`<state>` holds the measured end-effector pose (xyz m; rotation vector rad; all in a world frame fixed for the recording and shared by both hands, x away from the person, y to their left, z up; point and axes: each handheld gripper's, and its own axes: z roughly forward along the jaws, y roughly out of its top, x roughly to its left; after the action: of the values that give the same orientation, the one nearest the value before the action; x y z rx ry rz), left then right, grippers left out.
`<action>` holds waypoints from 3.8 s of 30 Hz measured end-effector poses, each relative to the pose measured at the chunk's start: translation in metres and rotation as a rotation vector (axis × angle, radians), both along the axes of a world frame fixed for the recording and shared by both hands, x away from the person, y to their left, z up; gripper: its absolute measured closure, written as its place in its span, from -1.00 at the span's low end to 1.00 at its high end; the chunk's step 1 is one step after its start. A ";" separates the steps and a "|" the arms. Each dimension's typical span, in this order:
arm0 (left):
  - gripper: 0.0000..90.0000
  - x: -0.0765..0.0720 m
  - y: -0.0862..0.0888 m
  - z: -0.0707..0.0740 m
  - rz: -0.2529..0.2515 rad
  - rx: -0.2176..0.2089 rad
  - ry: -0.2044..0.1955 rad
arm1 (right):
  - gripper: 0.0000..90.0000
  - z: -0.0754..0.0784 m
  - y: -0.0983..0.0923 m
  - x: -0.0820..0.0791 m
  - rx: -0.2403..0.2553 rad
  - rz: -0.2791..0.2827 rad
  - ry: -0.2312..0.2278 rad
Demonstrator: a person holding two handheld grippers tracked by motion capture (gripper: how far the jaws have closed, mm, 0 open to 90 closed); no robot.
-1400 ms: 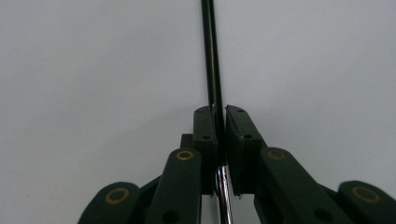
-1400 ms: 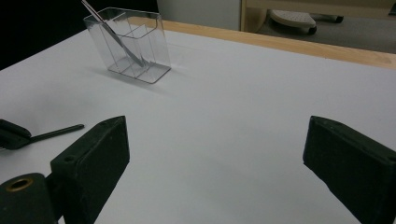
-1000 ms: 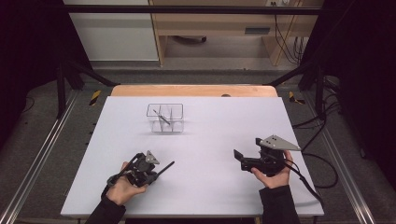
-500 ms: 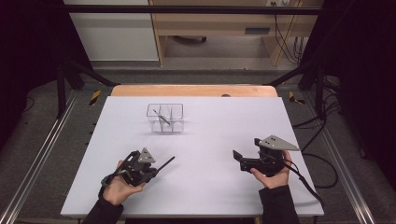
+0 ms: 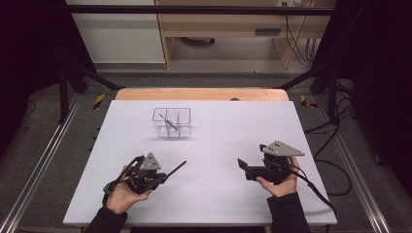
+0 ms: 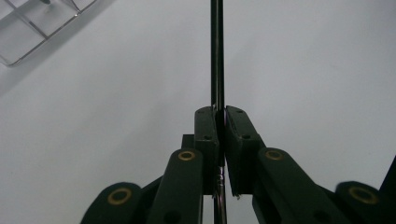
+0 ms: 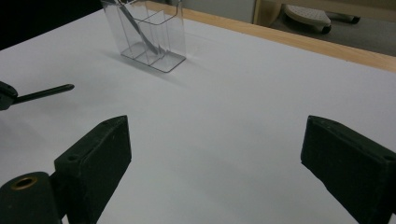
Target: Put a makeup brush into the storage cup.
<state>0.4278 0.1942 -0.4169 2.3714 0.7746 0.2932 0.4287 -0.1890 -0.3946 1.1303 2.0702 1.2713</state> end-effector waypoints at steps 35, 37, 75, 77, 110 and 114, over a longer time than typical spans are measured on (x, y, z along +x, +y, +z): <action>0.85 0.018 -0.048 0.026 -0.276 0.056 -0.024 | -0.77 0.019 0.068 -0.012 -0.396 0.305 0.031; 0.85 0.019 -0.049 0.027 -0.288 0.052 -0.027 | -0.77 0.018 0.068 -0.012 -0.405 0.319 0.036; 0.85 0.018 -0.082 0.040 -0.464 0.107 -0.014 | -0.60 0.018 0.099 -0.020 -0.539 0.508 0.047; 0.85 0.018 -0.084 0.040 -0.463 0.108 -0.008 | -0.57 0.018 0.100 -0.020 -0.549 0.520 0.052; 0.85 0.013 -0.090 0.047 -0.517 0.084 0.002 | 0.06 0.011 0.109 -0.019 -0.603 0.587 0.031; 0.85 0.012 -0.090 0.048 -0.526 0.077 -0.001 | 0.20 0.010 0.111 -0.019 -0.613 0.596 0.030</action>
<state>0.4396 0.1043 -0.3689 2.5404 0.1210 0.1020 0.4098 -0.0784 -0.3843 0.2673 2.6583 0.7239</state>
